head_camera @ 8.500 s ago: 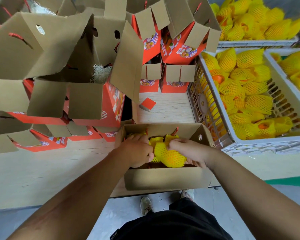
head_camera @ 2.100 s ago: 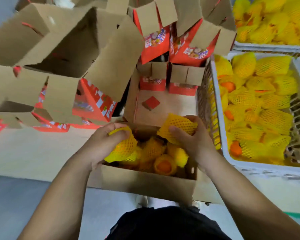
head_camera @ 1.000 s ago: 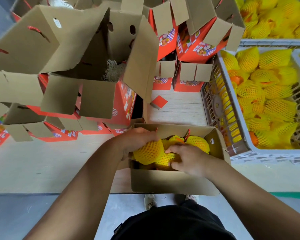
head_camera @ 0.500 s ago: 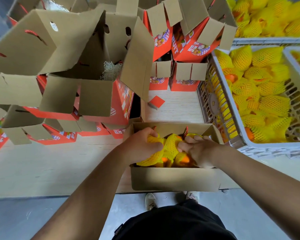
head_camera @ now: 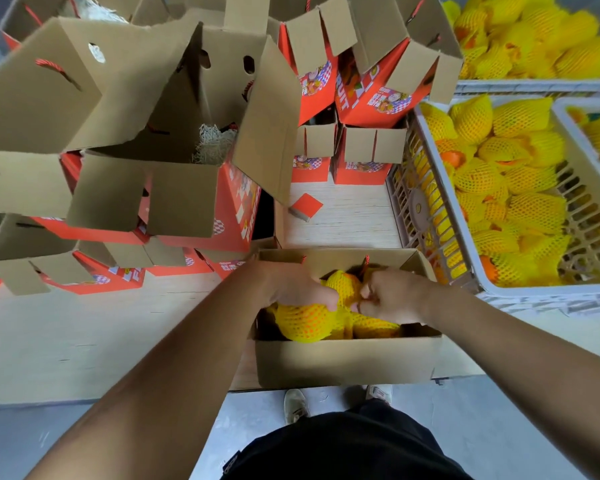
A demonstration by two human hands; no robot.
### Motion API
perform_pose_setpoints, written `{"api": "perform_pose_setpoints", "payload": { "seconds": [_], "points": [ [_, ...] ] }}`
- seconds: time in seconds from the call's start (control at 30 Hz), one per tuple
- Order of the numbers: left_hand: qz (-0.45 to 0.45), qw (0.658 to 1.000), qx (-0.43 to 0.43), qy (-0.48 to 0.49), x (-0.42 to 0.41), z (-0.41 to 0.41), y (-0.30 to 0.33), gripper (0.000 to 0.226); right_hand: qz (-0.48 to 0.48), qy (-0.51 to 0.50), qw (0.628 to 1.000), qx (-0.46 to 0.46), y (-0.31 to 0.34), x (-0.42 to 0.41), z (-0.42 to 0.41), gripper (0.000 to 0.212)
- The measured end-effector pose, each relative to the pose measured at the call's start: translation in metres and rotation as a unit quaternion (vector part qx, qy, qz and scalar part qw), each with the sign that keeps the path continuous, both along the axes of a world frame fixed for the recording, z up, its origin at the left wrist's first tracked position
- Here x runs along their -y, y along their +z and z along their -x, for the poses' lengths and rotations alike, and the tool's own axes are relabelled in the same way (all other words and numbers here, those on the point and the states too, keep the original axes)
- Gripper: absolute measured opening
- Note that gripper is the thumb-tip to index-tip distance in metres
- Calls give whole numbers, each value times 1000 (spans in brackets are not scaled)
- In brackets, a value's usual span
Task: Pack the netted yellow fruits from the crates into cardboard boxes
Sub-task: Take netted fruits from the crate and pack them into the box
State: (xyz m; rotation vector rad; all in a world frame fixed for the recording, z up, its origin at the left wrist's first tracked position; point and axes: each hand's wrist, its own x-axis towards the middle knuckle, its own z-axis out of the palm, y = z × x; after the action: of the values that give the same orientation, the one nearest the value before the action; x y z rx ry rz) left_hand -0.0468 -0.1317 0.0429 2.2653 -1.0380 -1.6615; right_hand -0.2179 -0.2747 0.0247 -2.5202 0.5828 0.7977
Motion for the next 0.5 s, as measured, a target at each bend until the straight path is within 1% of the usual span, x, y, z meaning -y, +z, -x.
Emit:
{"api": "perform_pose_setpoints", "payload": {
  "seconds": [0.03,0.1,0.13,0.23,0.27,0.33,0.37,0.4,0.43,0.47,0.5],
  "points": [
    [11,1000,-15,9,-1,4,1,59,33,18,999,6,-3,-5,1,39],
    [38,997,-51,44,-4,13,0,68,54,37,998,-5,-6,-12,2,29],
    [50,994,-69,66,-5,16,-3,68,46,33,998,-11,-6,-15,2,33],
    [55,984,-120,117,-8,20,-8,61,-24,-57,997,-40,-5,-19,3,58],
    [52,982,-133,125,-8,18,-11,57,-36,-69,995,-59,-7,-22,4,62],
    [51,983,-113,136,-8,13,-17,44,-10,-60,994,-87,-9,-29,4,60],
    [47,985,-81,144,-8,9,-21,41,13,-51,994,-95,-10,-33,2,56],
    [29,988,-44,146,-9,4,-24,46,37,-45,993,-99,-10,-37,-2,53],
    [-1,991,-9,137,-10,0,-26,60,58,-42,992,-107,-9,-40,-7,52],
    [-33,992,14,121,-11,-4,-28,80,68,-45,990,-119,-7,-42,-12,58],
    [-56,992,22,108,-12,-6,-28,95,64,-51,986,-143,-5,-41,-15,70]
  ]
}}
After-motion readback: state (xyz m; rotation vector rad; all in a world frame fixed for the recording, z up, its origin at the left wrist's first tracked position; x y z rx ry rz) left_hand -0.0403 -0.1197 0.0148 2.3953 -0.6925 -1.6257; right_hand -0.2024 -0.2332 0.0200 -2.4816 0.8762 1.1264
